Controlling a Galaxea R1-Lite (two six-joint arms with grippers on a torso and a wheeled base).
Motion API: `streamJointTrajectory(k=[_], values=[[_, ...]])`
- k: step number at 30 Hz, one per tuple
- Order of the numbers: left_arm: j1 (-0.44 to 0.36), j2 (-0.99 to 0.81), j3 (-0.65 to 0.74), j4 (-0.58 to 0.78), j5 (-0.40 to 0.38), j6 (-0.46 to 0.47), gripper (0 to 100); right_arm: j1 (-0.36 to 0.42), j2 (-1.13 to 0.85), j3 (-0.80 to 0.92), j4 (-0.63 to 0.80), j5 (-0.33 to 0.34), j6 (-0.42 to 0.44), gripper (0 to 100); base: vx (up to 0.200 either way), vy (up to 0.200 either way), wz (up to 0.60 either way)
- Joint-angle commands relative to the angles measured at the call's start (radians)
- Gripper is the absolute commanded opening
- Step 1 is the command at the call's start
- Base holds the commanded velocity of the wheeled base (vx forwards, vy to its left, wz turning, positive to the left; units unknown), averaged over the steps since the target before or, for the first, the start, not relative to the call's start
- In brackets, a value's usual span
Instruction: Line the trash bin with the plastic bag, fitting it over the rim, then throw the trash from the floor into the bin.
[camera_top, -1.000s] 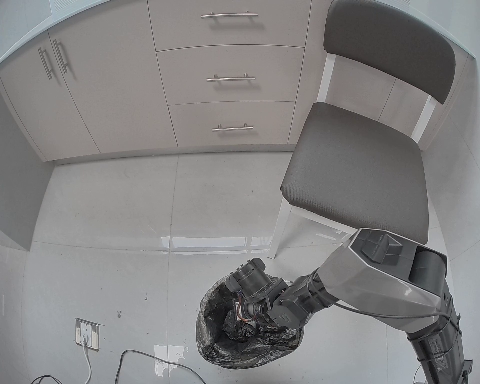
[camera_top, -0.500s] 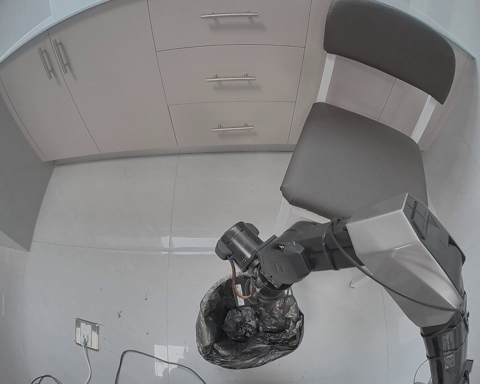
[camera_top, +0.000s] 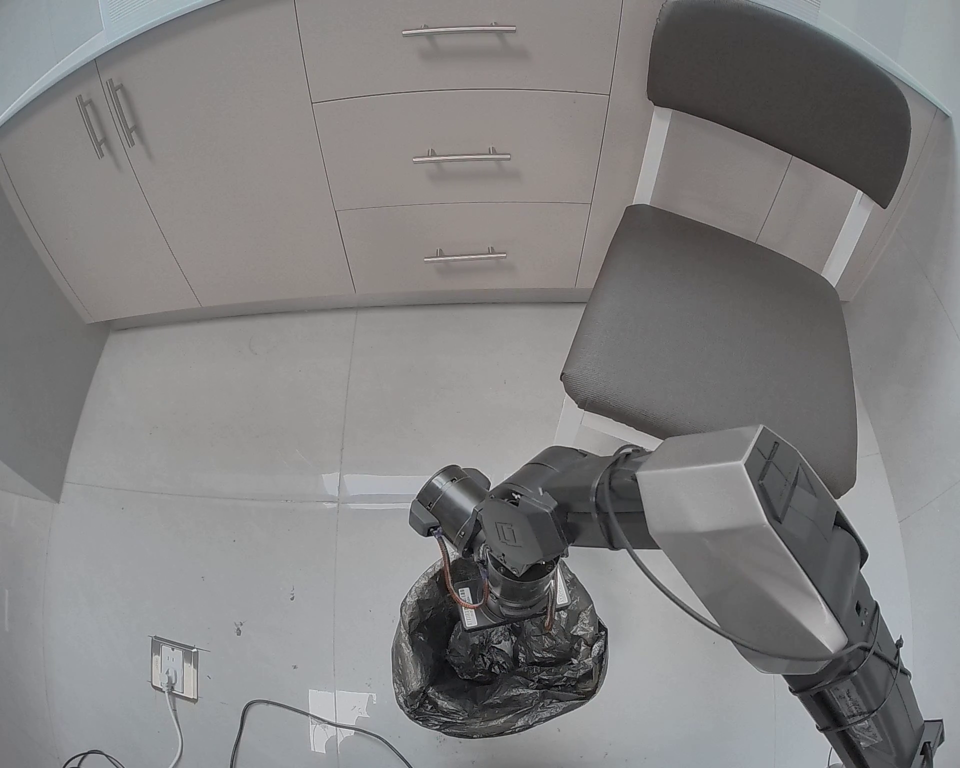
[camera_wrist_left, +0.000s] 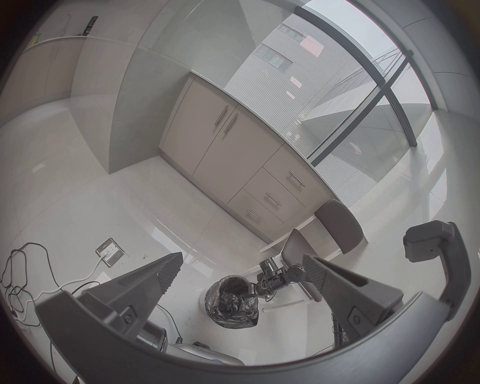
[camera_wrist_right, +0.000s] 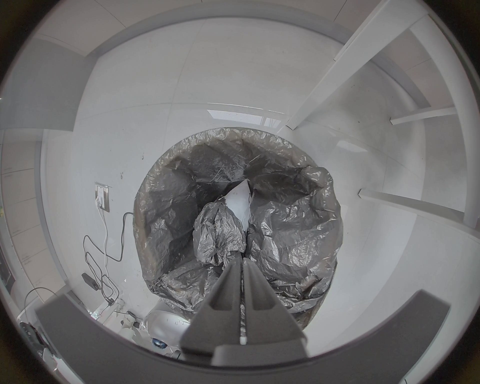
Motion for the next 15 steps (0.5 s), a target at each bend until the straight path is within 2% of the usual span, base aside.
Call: streamJointTrajectory(k=[1,15], values=[[0.000,0.001,0.000,0.000,0.000,0.000,100,-0.005,0.035,-0.003,-0.005,0.000,0.000,0,0.000,0.000,0.00],[-0.012,0.001,0.000,0.002,0.000,0.000,100,-0.019,0.126,-0.003,0.013,0.001,-0.035,0,0.000,0.000,0.00]])
